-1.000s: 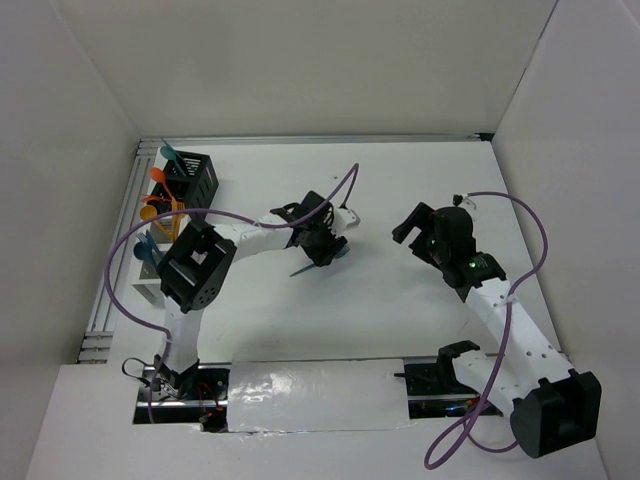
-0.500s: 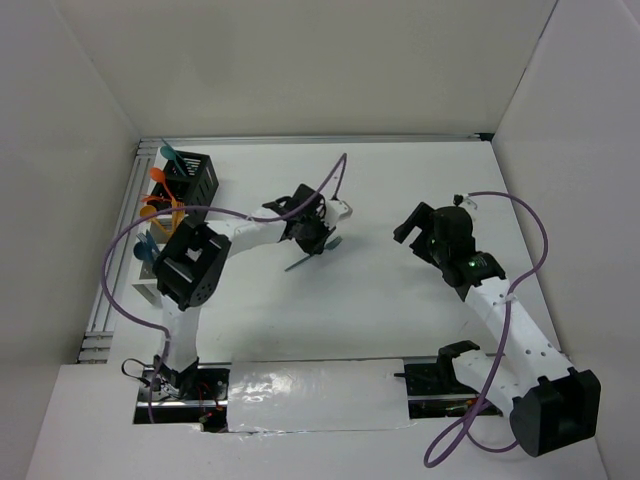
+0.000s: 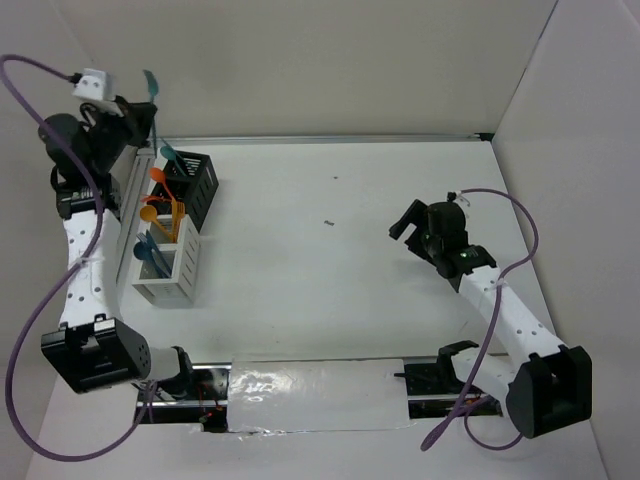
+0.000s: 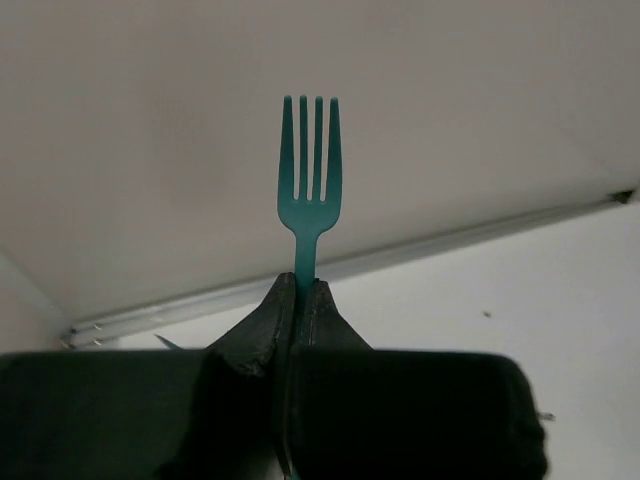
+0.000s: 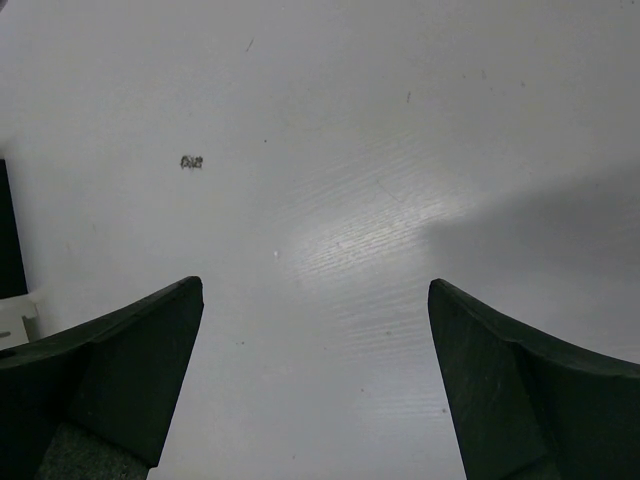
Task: Sort the eating utensils into containers
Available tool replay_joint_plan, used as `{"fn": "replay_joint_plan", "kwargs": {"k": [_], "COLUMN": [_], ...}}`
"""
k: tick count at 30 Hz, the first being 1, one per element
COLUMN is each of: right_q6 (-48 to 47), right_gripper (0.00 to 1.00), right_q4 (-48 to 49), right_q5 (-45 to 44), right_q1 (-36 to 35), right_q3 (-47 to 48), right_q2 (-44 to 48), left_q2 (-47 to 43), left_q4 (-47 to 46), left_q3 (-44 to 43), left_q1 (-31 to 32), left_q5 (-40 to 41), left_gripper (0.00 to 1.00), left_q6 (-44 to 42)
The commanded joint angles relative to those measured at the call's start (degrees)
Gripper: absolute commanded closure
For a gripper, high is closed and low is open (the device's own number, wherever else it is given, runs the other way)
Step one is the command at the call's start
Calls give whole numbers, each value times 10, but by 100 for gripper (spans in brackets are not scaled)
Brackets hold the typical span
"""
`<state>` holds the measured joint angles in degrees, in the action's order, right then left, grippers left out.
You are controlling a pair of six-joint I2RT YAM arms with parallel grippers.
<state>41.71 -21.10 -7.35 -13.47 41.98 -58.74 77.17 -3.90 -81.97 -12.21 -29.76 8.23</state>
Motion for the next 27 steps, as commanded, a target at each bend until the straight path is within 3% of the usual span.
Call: {"fn": "replay_joint_plan", "kwargs": {"k": [1, 8, 16, 27], "right_q6": [10, 2, 15, 21], "right_gripper": [0, 0, 0, 0], "right_q4": [70, 107, 137, 144], "right_q5": [8, 9, 9, 2], "right_q1": [6, 6, 6, 6], "right_q3": [2, 31, 90, 129], "right_q2": [-17, -114, -218, -268], "left_q2": [9, 69, 214, 359], "left_q4": [-129, -452, -514, -545], "left_q3": [60, 179, 101, 4], "left_q1": [-74, -110, -98, -89], "left_q5": [-66, -138, -158, -178], "left_gripper": [96, 95, 95, 92], "left_q6": [69, 171, 155, 109]}}
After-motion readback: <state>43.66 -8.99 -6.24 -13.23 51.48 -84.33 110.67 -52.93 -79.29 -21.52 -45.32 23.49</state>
